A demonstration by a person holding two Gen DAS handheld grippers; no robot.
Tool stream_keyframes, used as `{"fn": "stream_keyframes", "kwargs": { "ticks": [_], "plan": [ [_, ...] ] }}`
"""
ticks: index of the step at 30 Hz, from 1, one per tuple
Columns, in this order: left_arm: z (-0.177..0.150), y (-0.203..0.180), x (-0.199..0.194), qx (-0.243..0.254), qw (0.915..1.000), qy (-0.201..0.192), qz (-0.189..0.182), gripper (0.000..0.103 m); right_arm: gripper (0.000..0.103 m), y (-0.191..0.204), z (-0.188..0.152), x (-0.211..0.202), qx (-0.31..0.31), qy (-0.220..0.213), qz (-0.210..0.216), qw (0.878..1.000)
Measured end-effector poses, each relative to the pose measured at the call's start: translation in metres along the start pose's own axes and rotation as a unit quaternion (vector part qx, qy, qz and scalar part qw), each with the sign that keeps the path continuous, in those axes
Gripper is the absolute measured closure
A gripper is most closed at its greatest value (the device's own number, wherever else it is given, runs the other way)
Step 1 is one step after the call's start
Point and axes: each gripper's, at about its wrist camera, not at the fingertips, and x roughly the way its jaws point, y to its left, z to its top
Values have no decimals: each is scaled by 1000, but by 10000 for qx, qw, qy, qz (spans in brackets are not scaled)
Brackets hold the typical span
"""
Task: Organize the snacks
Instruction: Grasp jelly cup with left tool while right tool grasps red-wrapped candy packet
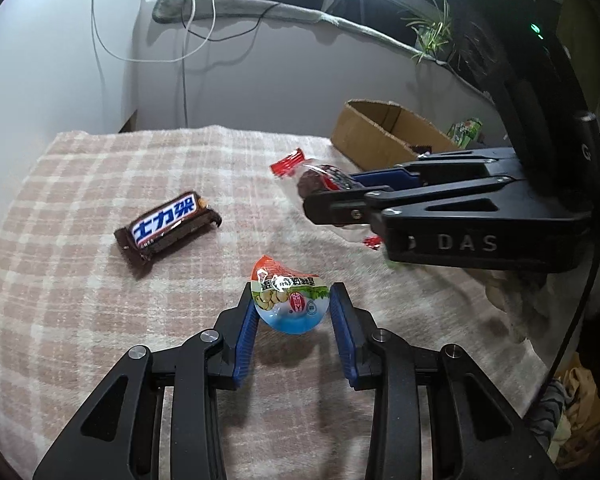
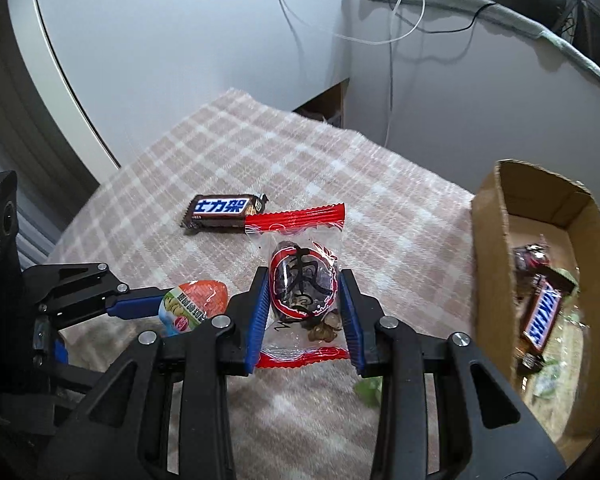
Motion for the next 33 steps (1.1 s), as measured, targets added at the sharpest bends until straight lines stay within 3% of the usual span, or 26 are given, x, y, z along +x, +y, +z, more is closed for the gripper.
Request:
{"fn": "stream_keyframes", "kwargs": {
  "ticks": [15,33],
  "plan": [
    [22,-41,-29,253,9985,-446,-214,69,68,-45,-13,-70,400,-617,-216,9971],
    [56,-105,-9,651,9943,-560,-629,69,68,-127,-28,-112,841,-848,-719,9902]
  ]
}}
